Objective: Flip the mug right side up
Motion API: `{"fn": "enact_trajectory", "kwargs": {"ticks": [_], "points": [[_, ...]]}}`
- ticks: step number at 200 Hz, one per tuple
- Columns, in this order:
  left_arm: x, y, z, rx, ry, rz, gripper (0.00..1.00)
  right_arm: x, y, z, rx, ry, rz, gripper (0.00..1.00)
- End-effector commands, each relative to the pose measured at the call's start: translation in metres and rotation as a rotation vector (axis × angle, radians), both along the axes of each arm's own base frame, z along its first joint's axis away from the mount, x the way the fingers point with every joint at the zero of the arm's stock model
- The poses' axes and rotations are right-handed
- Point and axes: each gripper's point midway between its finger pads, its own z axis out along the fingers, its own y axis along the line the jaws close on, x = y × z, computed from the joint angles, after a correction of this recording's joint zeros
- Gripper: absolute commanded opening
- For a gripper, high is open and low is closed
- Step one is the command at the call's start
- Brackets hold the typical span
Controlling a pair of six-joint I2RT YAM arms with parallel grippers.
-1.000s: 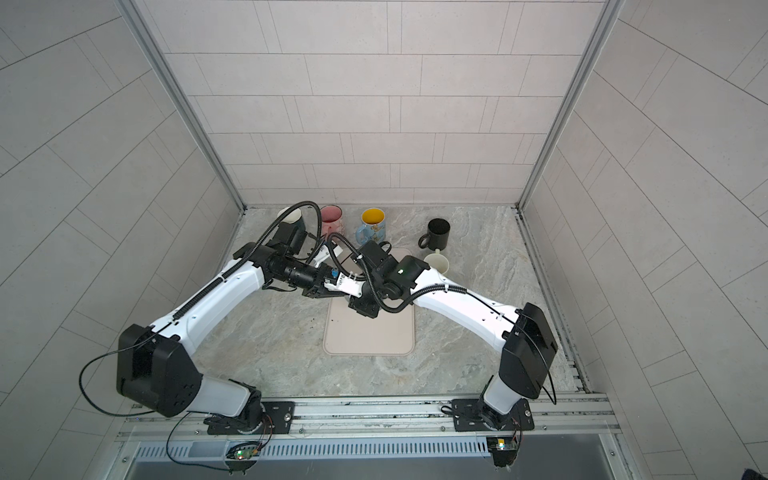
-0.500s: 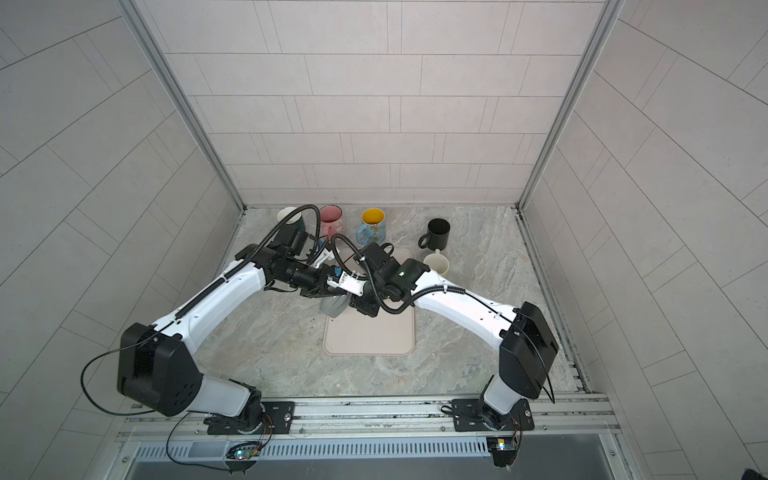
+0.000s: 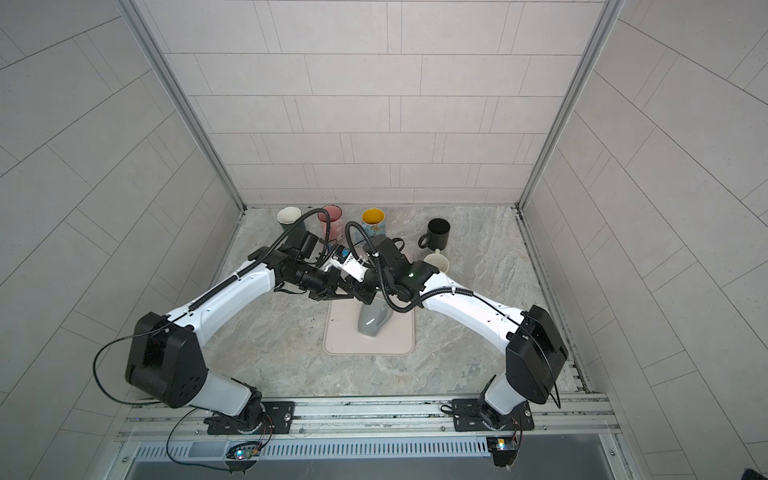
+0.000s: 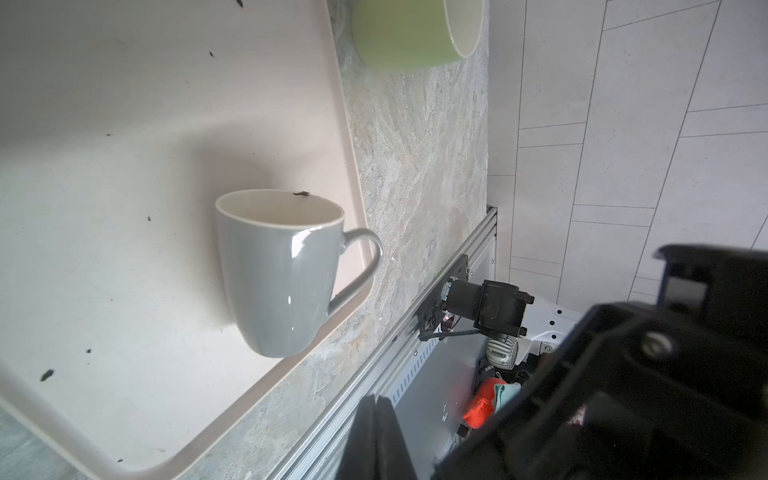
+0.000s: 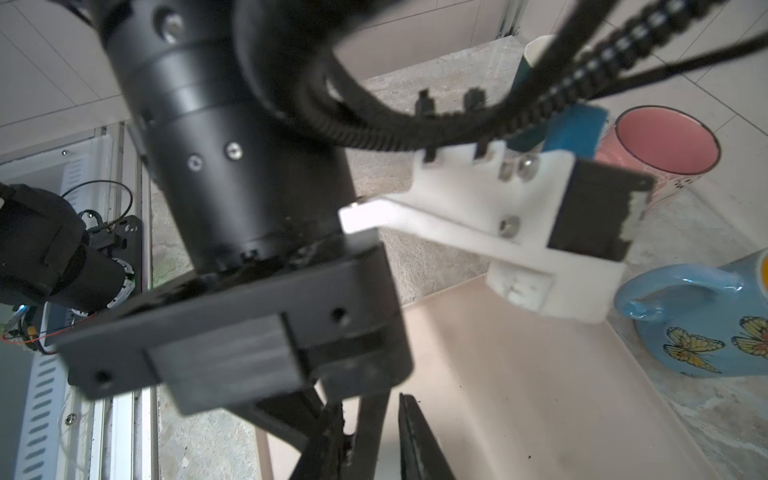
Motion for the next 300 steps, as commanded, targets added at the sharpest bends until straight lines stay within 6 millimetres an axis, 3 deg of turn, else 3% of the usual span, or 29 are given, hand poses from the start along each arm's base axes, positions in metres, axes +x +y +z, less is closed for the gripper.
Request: {"fn": "enact_trajectory", "kwargs": {"ticks": [1,17,35,61,106,133,156,243,254,300], "points": [[-0.004,-0.001,-0.001,-0.019,0.010,-0.007,0.00,0.003,-0.011,0.018,0.087,0.014,-0.059,0.25],[-0.001,0.001,-0.002,-0.019,0.006,0.005,0.00,0.005,-0.027,0.015,0.097,0.052,-0.114,0.26],[0.002,0.001,-0.001,-0.019,-0.004,0.013,0.00,0.001,-0.044,0.006,0.064,0.099,-0.172,0.33],[0.008,0.001,-0.002,-0.011,-0.018,0.024,0.00,-0.012,-0.070,-0.020,-0.015,0.195,-0.268,0.42],[0.019,0.000,-0.013,0.019,-0.039,0.046,0.03,-0.034,-0.103,-0.038,-0.026,0.332,-0.421,0.54],[0.020,-0.001,-0.018,0.049,-0.061,0.036,0.21,-0.047,-0.112,-0.058,-0.067,0.453,-0.473,0.59],[0.015,-0.007,-0.022,0.053,-0.056,0.013,0.29,-0.055,-0.120,-0.071,-0.080,0.521,-0.528,0.63],[0.005,-0.027,-0.057,0.074,0.001,-0.026,0.40,-0.073,-0.162,-0.107,-0.086,0.673,-0.685,0.77],[0.008,-0.031,-0.059,0.070,0.008,-0.028,0.50,-0.073,-0.165,-0.113,-0.085,0.699,-0.700,0.78],[0.018,-0.047,-0.047,0.040,-0.020,-0.030,0.52,-0.077,-0.163,-0.137,-0.055,0.897,-0.727,0.79]]}}
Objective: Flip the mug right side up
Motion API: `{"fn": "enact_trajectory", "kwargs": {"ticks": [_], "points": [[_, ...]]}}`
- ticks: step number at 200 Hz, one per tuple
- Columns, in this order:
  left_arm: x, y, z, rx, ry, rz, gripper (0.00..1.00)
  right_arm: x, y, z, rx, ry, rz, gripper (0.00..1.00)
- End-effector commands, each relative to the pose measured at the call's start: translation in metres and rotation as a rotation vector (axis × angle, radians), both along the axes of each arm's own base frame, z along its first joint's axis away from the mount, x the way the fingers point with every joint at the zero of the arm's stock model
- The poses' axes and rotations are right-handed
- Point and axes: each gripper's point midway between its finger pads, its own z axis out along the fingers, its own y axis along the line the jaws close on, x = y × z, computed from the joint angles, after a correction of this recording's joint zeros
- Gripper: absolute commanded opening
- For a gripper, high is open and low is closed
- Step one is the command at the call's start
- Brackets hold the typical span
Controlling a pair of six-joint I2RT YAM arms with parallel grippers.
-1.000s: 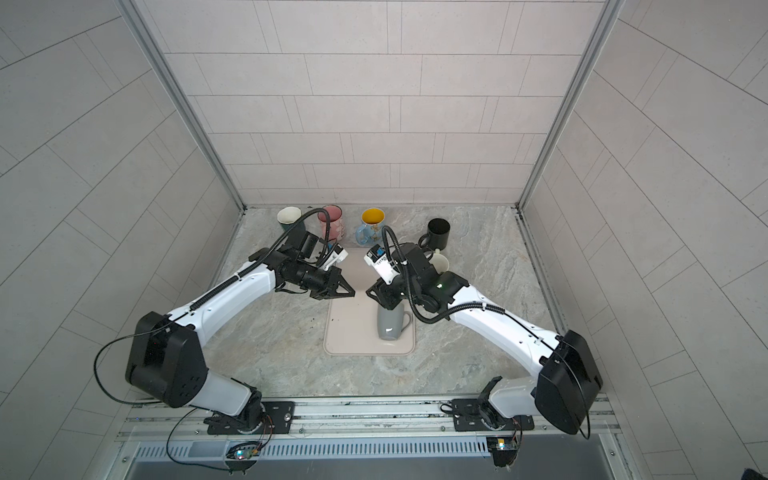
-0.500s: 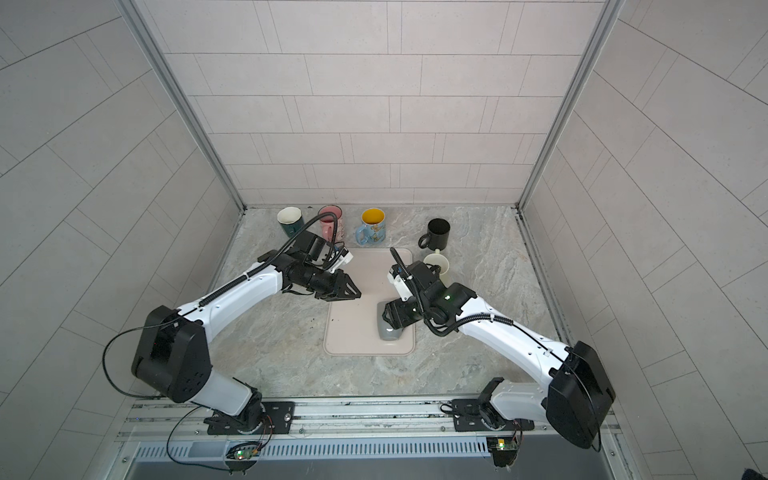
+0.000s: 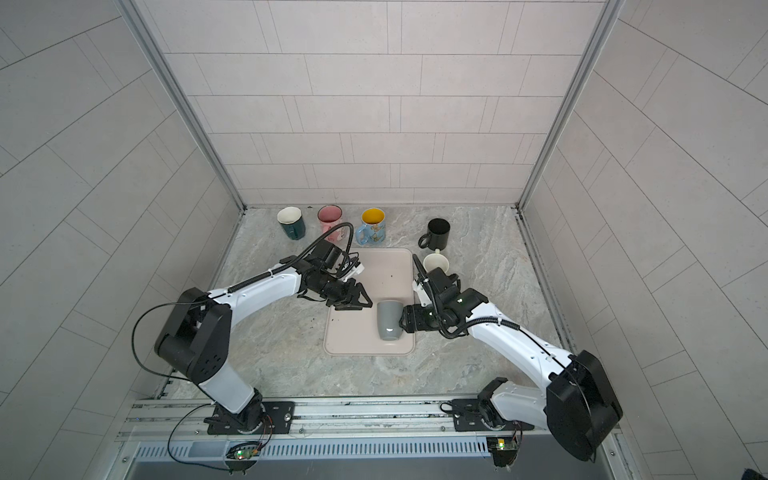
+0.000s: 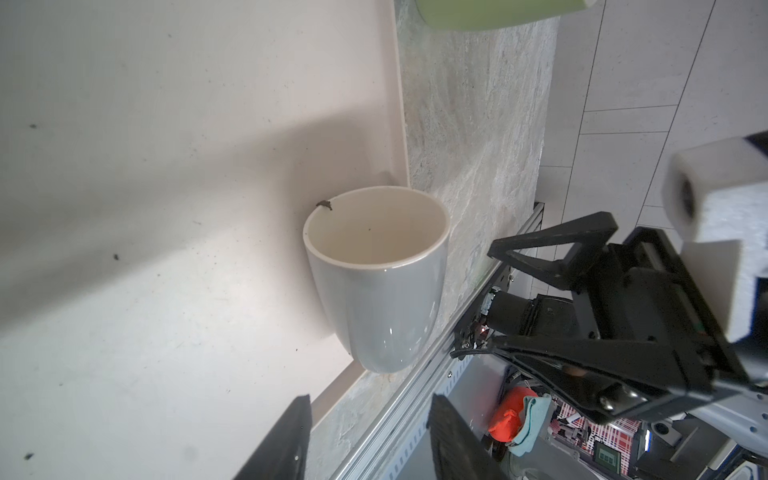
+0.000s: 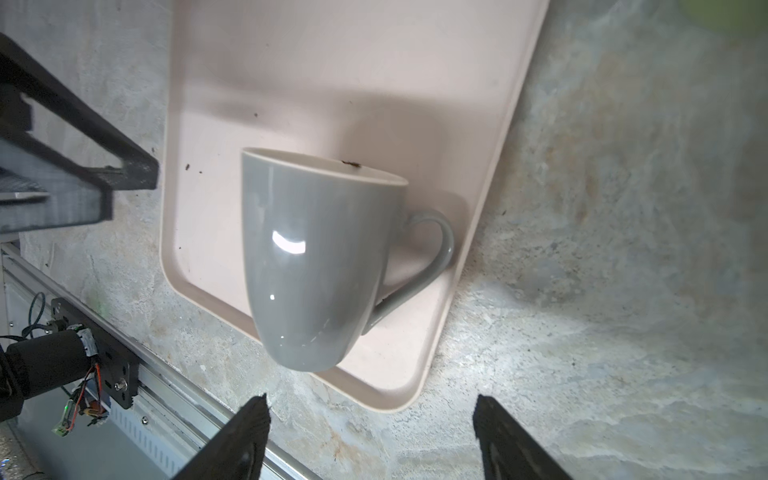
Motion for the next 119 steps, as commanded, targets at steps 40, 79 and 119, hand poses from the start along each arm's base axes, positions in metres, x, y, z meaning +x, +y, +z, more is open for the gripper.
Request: {"fn": "enact_trajectory", "kwargs": {"ticks": [40,79,119], "points": [[0.007,-0.021,0.019,-0.041,-0.050,-0.024,0.53,-0.002,0.028,-0.020,0.201,0.142,-0.063,0.75],[-0.001,-0.021,0.004,-0.013,-0.020,-0.041,0.53,-0.003,0.031,-0.031,0.232,0.187,-0.110,0.68],[-0.001,-0.020,-0.007,0.006,-0.006,-0.053,0.53,0.008,0.037,-0.035,0.278,0.163,-0.141,0.70]]}}
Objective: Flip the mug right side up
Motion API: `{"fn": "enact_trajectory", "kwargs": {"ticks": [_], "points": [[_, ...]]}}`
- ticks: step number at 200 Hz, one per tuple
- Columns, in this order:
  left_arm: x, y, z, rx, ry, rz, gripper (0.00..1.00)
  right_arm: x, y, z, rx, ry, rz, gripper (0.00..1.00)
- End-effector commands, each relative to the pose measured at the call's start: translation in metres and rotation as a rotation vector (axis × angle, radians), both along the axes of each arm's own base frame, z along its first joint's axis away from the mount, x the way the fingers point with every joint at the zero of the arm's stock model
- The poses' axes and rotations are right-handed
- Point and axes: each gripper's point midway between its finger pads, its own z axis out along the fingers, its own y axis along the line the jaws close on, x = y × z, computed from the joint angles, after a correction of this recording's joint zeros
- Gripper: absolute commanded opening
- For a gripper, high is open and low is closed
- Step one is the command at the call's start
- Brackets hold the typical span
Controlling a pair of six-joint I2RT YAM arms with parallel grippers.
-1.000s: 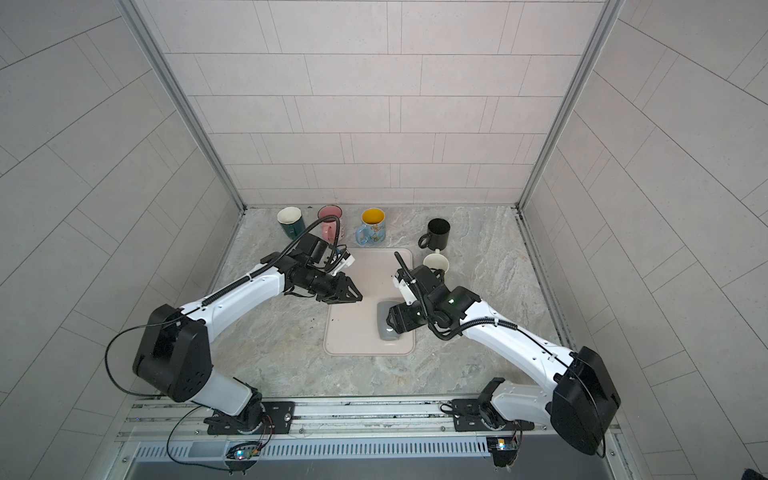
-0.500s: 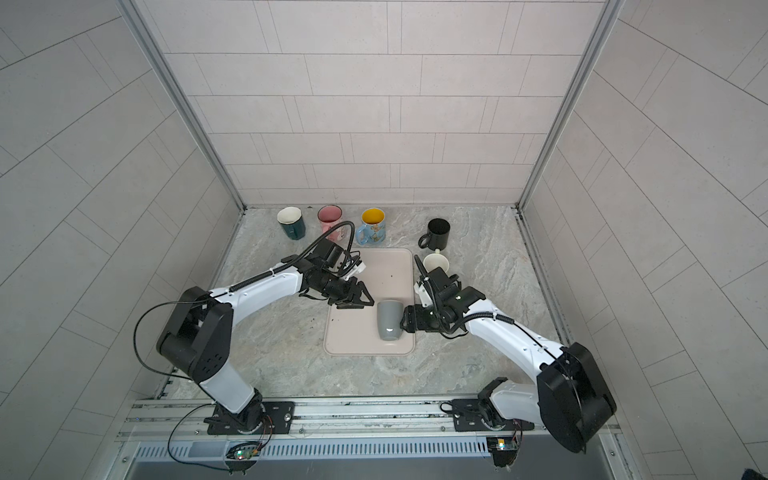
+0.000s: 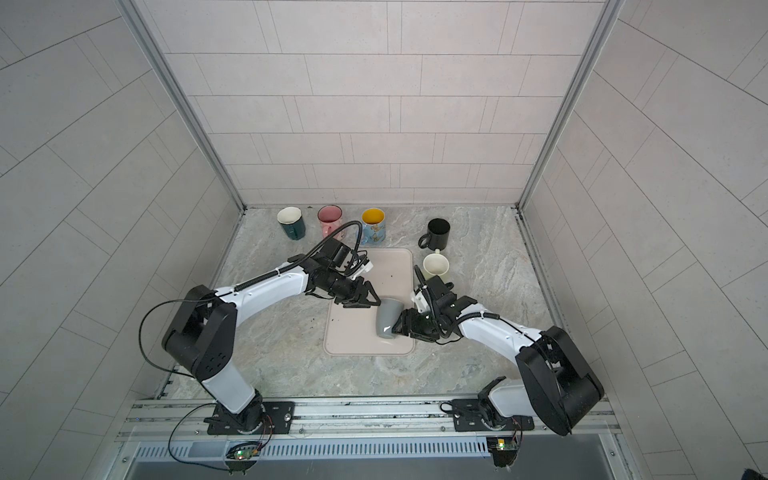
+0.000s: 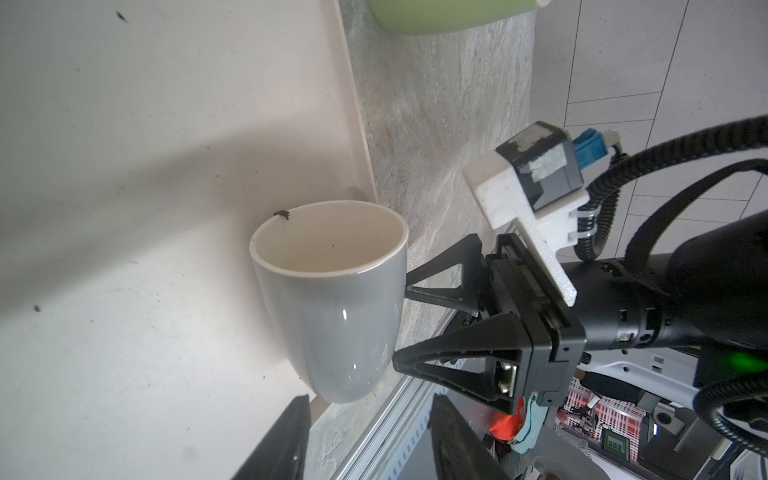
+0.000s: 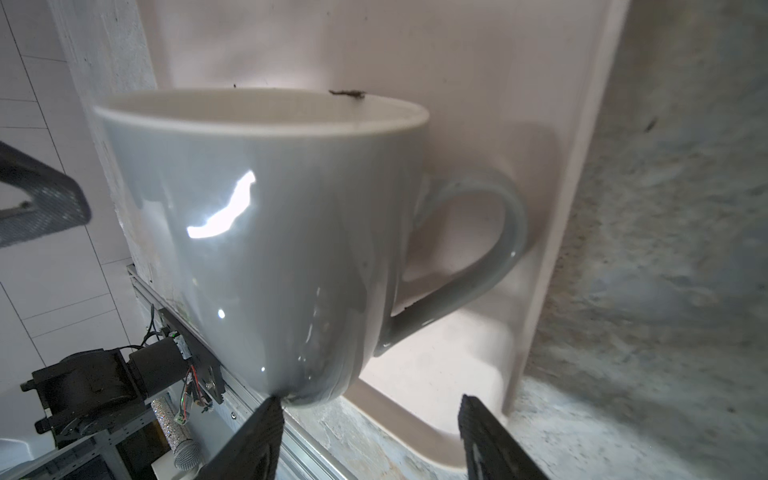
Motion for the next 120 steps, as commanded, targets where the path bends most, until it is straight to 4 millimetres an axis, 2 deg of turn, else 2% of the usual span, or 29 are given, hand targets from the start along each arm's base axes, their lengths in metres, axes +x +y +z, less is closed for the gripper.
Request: {"fn": "enact_trajectory", "kwargs": {"ticks": [1,78,120], "points": [[-0.001,0.000,-0.012,0.025,0.013,-0.016,0.53,0.013,0.007,0.002,0.044,-0.021,-0.043,0.70],[0.000,0.002,-0.030,0.065,0.045,-0.039,0.53,0.050,0.031,0.006,0.089,-0.066,-0.017,0.73],[0.000,0.005,-0.035,0.080,0.058,-0.039,0.53,0.052,0.031,0.018,0.058,-0.110,0.032,0.72]]}}
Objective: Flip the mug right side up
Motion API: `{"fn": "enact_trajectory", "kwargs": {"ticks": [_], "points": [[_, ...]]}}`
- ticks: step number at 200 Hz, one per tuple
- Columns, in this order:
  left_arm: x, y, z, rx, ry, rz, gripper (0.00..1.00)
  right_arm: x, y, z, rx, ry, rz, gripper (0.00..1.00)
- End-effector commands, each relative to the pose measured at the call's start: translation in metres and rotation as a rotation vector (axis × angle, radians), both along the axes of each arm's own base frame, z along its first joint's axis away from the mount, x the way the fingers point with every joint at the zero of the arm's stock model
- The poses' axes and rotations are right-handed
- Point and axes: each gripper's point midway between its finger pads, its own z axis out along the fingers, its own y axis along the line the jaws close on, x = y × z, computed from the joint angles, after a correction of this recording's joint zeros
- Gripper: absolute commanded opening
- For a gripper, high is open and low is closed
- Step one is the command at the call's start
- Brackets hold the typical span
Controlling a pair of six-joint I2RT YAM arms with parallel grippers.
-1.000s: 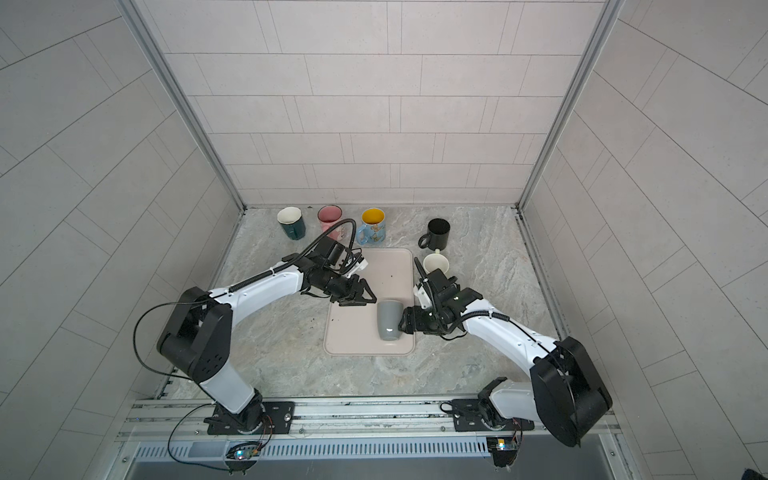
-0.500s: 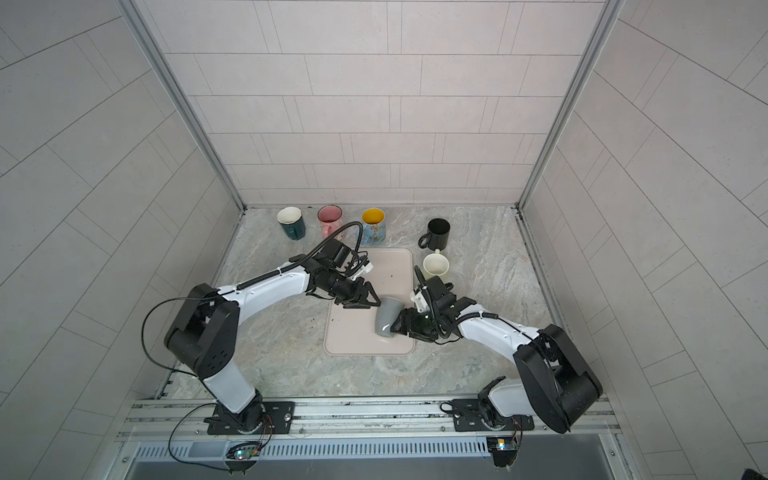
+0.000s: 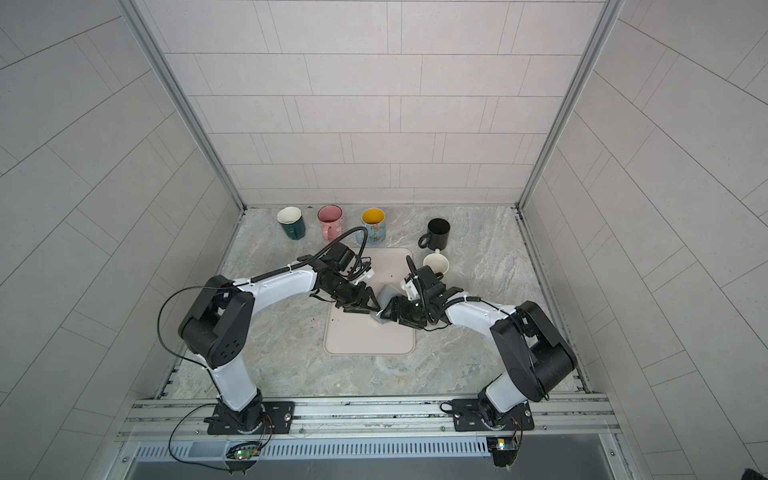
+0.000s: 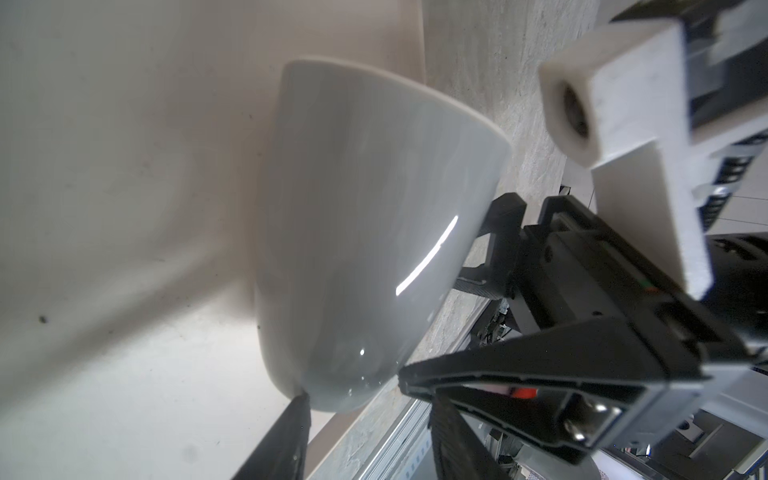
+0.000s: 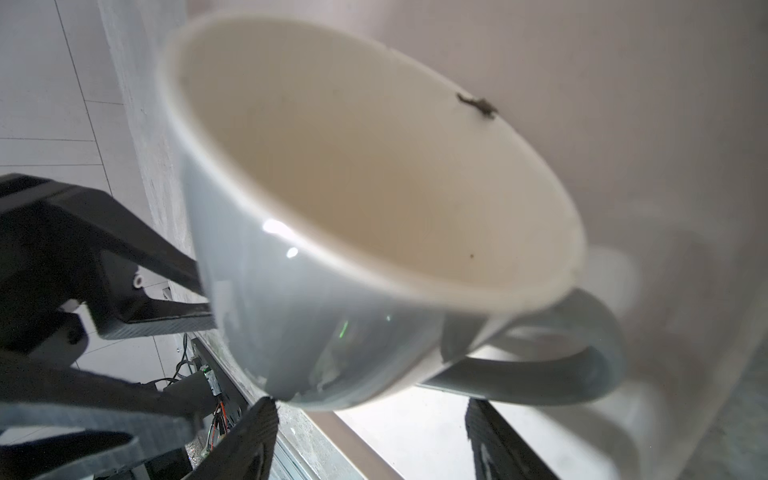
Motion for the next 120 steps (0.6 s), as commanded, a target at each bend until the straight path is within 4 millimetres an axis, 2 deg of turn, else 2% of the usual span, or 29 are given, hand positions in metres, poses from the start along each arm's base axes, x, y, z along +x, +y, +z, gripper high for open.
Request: {"fn": "enact_trajectory", "kwargs": {"ticks": [1,44,89,120], "points": [[0.002,0.002,0.000,0.014,-0.005,-0.013,0.53,0.004,0.000,0.013,-0.010,-0.051,0.029,0.72],[0.006,0.009,0.005,0.021,-0.013,-0.005,0.53,0.003,-0.014,0.028,-0.045,-0.119,0.023,0.72],[0.016,0.012,0.020,0.009,-0.046,0.017,0.53,0.010,-0.021,0.009,-0.058,-0.056,-0.007,0.72],[0.021,0.014,0.021,0.009,-0.055,0.029,0.53,0.021,-0.018,0.012,-0.057,-0.089,-0.005,0.73]]}}
